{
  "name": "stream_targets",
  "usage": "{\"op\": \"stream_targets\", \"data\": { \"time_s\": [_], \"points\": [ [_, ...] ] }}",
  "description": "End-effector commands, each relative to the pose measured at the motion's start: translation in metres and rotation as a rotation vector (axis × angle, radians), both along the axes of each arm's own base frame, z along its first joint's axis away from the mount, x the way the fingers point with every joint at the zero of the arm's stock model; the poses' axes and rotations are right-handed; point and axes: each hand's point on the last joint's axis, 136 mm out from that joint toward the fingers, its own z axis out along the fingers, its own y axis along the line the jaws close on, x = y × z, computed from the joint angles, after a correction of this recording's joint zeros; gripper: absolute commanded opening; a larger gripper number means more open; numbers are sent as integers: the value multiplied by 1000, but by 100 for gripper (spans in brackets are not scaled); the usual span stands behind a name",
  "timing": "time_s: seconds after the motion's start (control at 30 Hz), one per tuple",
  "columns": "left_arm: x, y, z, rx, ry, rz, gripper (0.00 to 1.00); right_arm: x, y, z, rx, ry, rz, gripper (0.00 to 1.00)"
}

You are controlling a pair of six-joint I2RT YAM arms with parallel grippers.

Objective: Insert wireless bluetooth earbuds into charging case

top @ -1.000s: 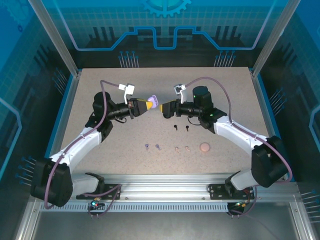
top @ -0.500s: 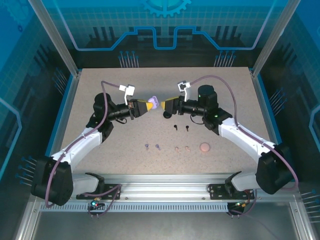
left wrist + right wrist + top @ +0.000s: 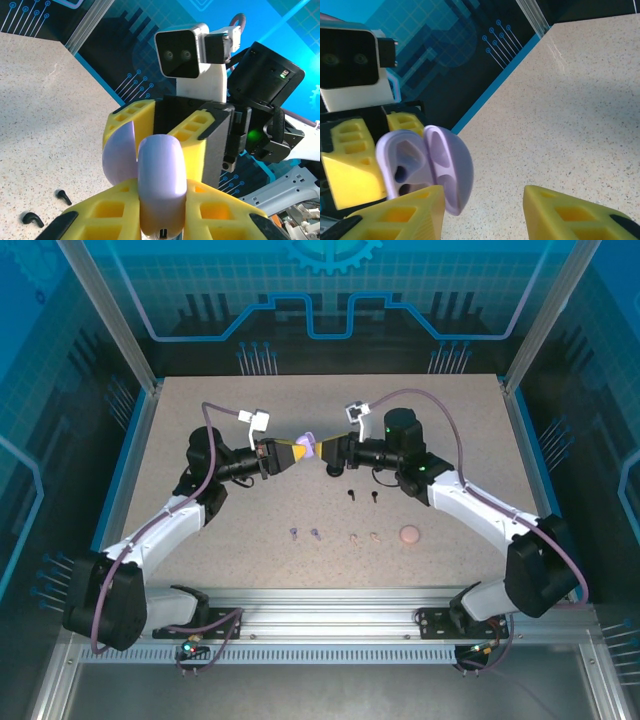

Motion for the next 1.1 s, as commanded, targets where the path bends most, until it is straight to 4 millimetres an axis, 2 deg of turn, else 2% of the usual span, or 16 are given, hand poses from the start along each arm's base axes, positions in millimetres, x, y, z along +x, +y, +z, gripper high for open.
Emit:
{"op": "stream_targets", "data": {
  "time_s": [0.0, 0.23, 0.37, 0.53, 0.7, 0.77, 0.83, 0.93, 1.0, 1.07],
  "points": [
    [-6, -2, 3, -10, -28, -29, 0, 6, 7, 12, 19, -19, -5, 44],
    [-7, -3, 4, -18, -28, -37, 0, 8, 16, 9, 18, -7, 10, 43],
    [-7, -3, 3, -22, -28, -38, 0, 8, 22, 10, 19, -5, 27, 38],
    [-7, -3, 2, -26, -25, -38, 0, 8, 25, 10, 20, -2, 35, 24],
    [-5, -3, -2, -34, -9, -39, 0, 8, 27, 17, 30, -8, 41, 2],
    [-3, -4, -5, -35, 2, -31, 0, 9, 27, 20, 28, -8, 43, 0],
    [3, -2, -9, -35, 13, -3, 17, 11, 27, 20, 17, -5, 31, 0],
    [11, 0, -7, -31, 17, 36, 49, 15, 23, 18, -19, 2, 3, 0],
    [17, 2, -3, -18, 9, 60, 61, 19, 17, 15, -49, 5, -26, 0],
    [23, 7, 4, -6, -3, 87, 68, 23, 10, 14, -80, 7, -60, 0]
  ]
}}
